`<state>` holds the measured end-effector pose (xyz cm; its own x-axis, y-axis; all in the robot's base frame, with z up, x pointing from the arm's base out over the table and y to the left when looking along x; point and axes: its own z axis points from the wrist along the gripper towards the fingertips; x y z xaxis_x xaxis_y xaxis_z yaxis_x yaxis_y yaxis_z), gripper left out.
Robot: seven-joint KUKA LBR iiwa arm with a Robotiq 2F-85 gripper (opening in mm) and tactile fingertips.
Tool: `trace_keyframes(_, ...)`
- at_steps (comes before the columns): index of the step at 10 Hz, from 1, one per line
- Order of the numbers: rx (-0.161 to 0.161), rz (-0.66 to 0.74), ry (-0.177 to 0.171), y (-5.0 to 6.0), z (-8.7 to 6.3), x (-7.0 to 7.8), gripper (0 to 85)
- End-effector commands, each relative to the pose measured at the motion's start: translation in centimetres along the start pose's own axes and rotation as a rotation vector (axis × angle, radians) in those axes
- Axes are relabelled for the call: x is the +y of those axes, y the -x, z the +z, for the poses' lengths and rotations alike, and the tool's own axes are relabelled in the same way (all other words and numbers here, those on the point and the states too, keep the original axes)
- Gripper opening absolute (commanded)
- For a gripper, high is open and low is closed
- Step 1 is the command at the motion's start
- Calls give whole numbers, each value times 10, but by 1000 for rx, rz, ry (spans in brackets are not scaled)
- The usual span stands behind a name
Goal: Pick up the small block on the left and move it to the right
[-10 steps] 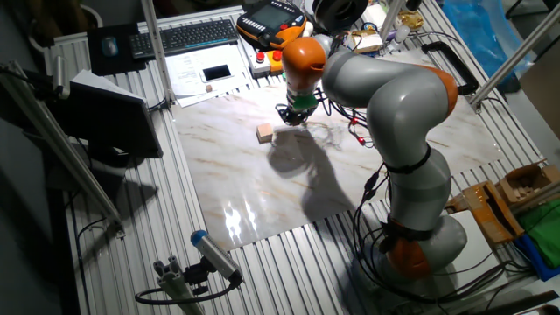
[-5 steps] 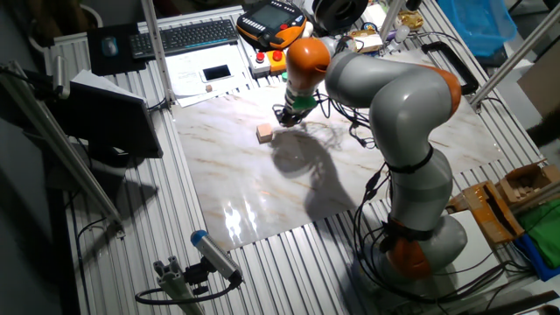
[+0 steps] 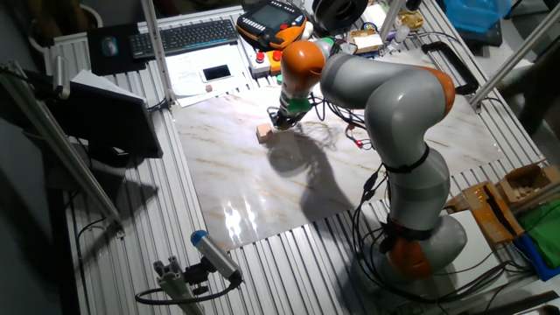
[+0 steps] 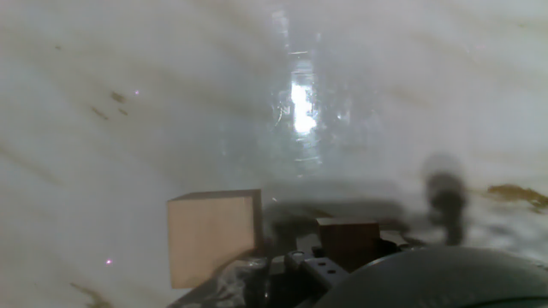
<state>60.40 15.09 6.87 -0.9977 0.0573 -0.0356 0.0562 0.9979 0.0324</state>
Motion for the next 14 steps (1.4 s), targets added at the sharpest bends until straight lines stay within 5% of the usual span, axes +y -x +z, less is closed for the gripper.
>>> trace_keyframes(1,0,0,2,1,3,2,7)
trace_keyframes(5,-6,-8,-5,0,10,7,13)
trace_keyframes(7,-16,-13,-16,0,14,9,103)
trace_keyframes(11,-37,15,-5,1,19,10,430)
trace_keyframes(14,-43,18,2,1,20,10,460)
